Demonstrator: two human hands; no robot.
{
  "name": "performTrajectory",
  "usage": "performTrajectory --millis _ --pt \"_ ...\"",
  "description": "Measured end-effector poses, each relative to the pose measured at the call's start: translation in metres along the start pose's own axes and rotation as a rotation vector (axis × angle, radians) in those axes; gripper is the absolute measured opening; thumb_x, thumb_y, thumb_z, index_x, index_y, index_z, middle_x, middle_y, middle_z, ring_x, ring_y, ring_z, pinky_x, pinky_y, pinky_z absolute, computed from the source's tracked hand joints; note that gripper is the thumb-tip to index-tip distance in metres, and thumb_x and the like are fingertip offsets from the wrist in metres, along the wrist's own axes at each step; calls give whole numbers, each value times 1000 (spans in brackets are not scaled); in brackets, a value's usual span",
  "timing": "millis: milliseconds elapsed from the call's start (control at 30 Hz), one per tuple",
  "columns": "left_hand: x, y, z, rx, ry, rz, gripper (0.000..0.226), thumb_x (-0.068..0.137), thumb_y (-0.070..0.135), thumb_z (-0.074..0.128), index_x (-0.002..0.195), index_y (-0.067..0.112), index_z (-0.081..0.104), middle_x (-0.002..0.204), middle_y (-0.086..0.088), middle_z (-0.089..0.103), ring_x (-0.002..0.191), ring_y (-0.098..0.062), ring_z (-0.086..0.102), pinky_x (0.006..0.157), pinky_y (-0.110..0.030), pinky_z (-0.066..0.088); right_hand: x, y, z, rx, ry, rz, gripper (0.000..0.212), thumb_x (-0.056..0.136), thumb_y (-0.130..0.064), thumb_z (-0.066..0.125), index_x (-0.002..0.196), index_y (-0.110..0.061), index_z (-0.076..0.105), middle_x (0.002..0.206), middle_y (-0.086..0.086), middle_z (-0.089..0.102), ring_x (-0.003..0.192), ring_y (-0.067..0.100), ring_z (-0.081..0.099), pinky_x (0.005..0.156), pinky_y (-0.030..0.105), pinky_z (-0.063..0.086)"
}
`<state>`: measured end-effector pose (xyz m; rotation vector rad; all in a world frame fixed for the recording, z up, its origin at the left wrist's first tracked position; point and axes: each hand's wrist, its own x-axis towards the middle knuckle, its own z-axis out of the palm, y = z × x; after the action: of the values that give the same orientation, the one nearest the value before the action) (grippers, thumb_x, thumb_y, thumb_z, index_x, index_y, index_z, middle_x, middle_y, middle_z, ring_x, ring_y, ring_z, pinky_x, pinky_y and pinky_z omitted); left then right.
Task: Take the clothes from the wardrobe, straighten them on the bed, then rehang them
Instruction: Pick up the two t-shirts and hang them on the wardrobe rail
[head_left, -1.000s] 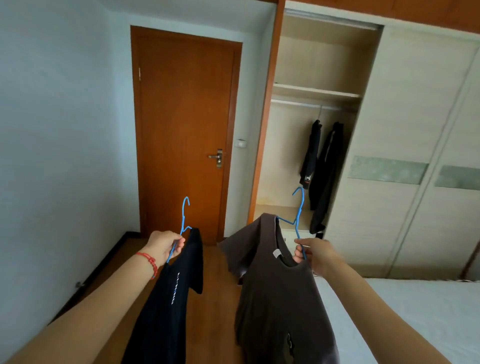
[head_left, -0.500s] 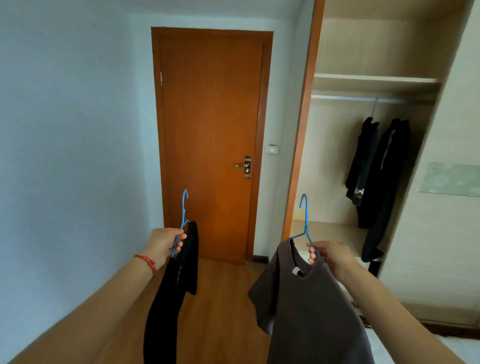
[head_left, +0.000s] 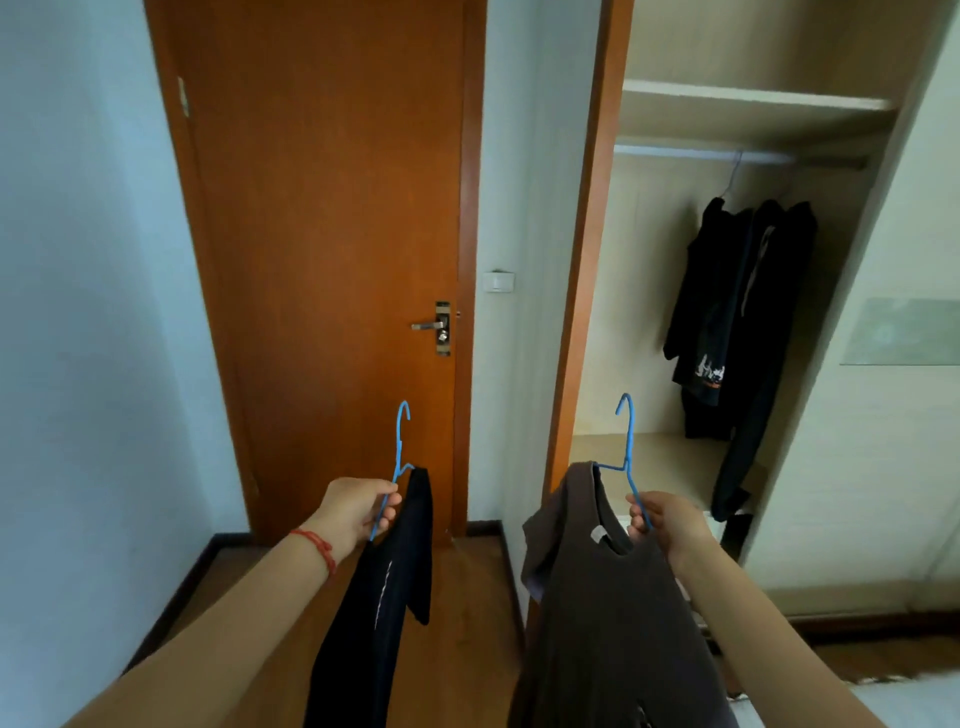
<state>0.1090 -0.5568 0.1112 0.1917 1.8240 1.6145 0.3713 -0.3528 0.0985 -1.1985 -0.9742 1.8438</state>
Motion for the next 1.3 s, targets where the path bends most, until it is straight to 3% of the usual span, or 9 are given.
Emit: performTrajectory --millis 133,233,333,433,567,767,833,933,1300 --pt "59 26 41 78 -133 4 12 88 3 55 77 1 57 65 -9 57 50 -17 52 31 -14 42 36 -13 23 85 92 -7 11 88 1 48 81 4 56 52 6 44 26 8 39 33 15 39" --pt "93 46 76 83 -231 13 15 88 2 53 74 1 55 50 -6 61 30 -10 54 32 -13 43 57 -28 28 122 159 -34 10 87 3 51 77 4 54 38 4 45 26 10 39 34 15 40" --pt "125 61 116 88 -317 29 11 88 -1 52 78 -1 55 62 -12 58 26 -8 52 32 -14 43 82 -43 25 139 235 -72 14 86 4 53 72 4 52 33 3 44 25 11 39 34 16 40" --pt "154 76 159 124 -411 53 5 87 -1 54 83 -3 55 66 -12 58 28 -9 54 33 -15 45 106 -63 19 126 299 -127 13 85 4 55 73 5 55 37 6 47 26 10 41 34 19 43" --pt "181 93 220 167 -492 95 16 88 0 54 71 1 53 48 -6 62 27 -8 54 32 -15 45 136 -90 13 76 324 -192 12 84 5 56 71 6 57 49 11 48 25 12 40 34 19 44" --pt "219 124 307 208 -585 96 17 87 2 55 70 0 56 62 -10 57 29 -9 55 33 -16 44 202 -142 4 10 332 -226 13 84 7 54 72 8 56 46 11 52 26 13 44 34 21 45" --pt "231 139 333 191 -621 99 17 87 1 55 70 -1 57 53 -8 58 29 -8 54 34 -16 45 226 -162 2 1 350 -245 13 85 5 55 72 8 57 50 13 52 27 14 45 35 22 47" --pt "249 156 368 129 -689 52 16 87 -1 53 71 -1 59 35 1 55 28 -6 50 32 -13 41 256 -182 0 22 358 -263 16 85 4 55 70 7 57 44 10 52 27 14 44 35 22 46" --pt "332 183 506 -16 -815 -154 27 90 -1 39 65 1 50 29 1 46 21 -4 38 26 -8 27 342 -239 -7 -138 404 -265 27 85 0 56 58 2 53 35 7 48 25 14 42 32 18 42"
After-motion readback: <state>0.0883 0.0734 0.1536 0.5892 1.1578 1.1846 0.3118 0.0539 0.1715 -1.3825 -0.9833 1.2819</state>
